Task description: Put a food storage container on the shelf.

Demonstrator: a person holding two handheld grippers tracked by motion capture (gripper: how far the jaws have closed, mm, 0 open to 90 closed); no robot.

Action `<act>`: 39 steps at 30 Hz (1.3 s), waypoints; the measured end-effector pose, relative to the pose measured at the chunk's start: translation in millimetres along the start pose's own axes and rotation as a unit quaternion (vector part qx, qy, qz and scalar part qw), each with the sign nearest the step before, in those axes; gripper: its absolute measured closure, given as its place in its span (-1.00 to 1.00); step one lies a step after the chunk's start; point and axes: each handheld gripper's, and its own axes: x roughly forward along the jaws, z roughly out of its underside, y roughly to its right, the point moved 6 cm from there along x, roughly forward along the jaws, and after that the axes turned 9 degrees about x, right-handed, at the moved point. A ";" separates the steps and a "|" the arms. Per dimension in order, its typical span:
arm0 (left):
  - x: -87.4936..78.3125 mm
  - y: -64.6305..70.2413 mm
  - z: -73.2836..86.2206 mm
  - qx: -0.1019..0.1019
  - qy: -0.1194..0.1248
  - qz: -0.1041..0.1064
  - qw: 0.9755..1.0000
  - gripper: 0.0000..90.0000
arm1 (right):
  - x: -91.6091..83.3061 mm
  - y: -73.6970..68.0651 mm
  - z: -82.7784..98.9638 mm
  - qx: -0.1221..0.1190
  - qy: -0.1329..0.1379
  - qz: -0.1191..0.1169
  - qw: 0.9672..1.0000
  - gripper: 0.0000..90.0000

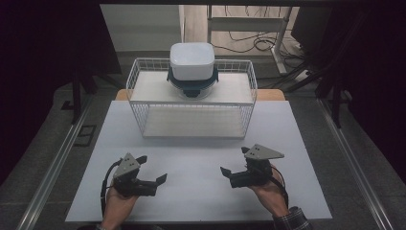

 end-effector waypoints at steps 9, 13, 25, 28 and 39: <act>-10.9 -3.8 10.1 -0.007 -0.002 -0.010 1.000 -0.93 | -8.6 3.7 6.2 0.005 0.001 0.007 1.000 -1.00; -15.3 -4.6 14.4 -0.011 -0.003 -0.013 1.000 -0.93 | -12.2 6.6 10.6 0.008 -0.001 0.012 1.000 -1.00; -25.0 -5.7 24.6 -0.016 -0.005 -0.021 1.000 -0.93 | -22.8 13.9 23.9 0.018 -0.002 0.023 1.000 -1.00; -27.0 -5.4 27.5 -0.018 -0.006 -0.022 1.000 -0.93 | -26.3 15.3 27.0 0.023 -0.001 0.025 0.999 -1.00; -37.1 -8.5 40.0 -0.027 -0.011 -0.032 0.999 -0.93 | -37.2 22.3 39.0 0.032 -0.005 0.042 0.999 -1.00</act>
